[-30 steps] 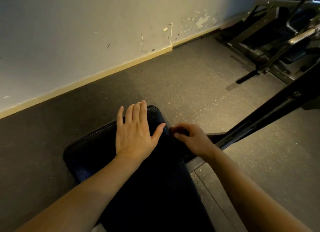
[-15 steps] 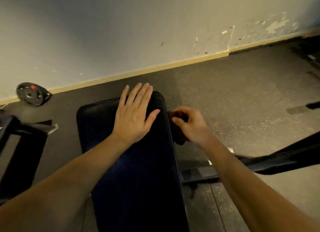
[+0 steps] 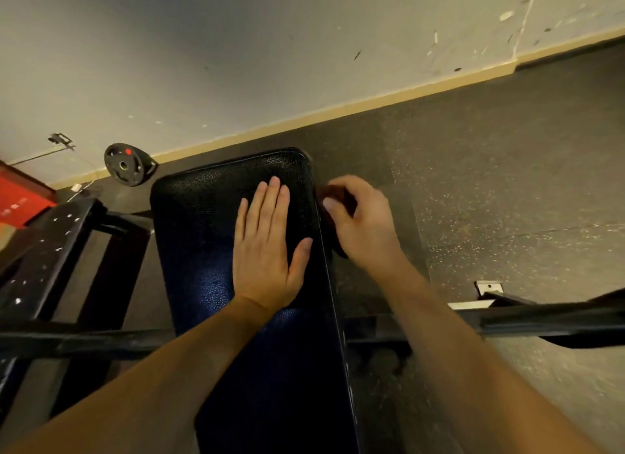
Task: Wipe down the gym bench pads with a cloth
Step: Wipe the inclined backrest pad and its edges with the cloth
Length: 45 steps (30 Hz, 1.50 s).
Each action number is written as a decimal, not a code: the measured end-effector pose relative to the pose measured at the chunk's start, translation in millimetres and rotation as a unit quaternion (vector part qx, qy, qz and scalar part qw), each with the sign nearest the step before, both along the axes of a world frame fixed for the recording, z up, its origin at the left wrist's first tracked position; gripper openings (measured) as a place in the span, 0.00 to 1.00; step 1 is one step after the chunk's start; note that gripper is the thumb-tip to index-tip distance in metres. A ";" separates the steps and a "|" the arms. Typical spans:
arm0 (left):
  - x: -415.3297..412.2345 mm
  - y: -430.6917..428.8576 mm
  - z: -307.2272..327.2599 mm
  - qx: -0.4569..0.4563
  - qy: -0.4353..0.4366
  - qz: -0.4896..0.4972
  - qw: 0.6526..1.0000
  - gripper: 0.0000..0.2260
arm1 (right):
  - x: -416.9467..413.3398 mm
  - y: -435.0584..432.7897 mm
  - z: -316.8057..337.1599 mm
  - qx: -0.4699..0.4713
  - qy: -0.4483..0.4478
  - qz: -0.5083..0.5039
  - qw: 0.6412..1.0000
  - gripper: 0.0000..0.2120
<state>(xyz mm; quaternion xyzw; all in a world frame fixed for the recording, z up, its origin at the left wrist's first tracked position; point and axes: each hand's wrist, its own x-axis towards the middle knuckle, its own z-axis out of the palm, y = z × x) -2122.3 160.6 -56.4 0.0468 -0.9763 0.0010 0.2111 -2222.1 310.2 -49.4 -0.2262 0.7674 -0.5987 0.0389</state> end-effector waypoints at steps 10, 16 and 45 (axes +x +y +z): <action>-2.7 0.8 0.1 -0.013 -0.008 0.003 1.000 0.34 | -17.8 -12.2 19.8 0.004 0.052 -0.011 0.999 0.06; -2.1 2.6 0.9 -0.015 -0.011 0.007 1.000 0.34 | 82.1 49.6 -46.9 0.077 -0.028 0.066 0.994 0.04; -3.3 3.0 -0.3 -0.031 -0.012 0.010 0.999 0.35 | 58.1 36.9 -45.4 0.055 -0.120 0.054 0.990 0.06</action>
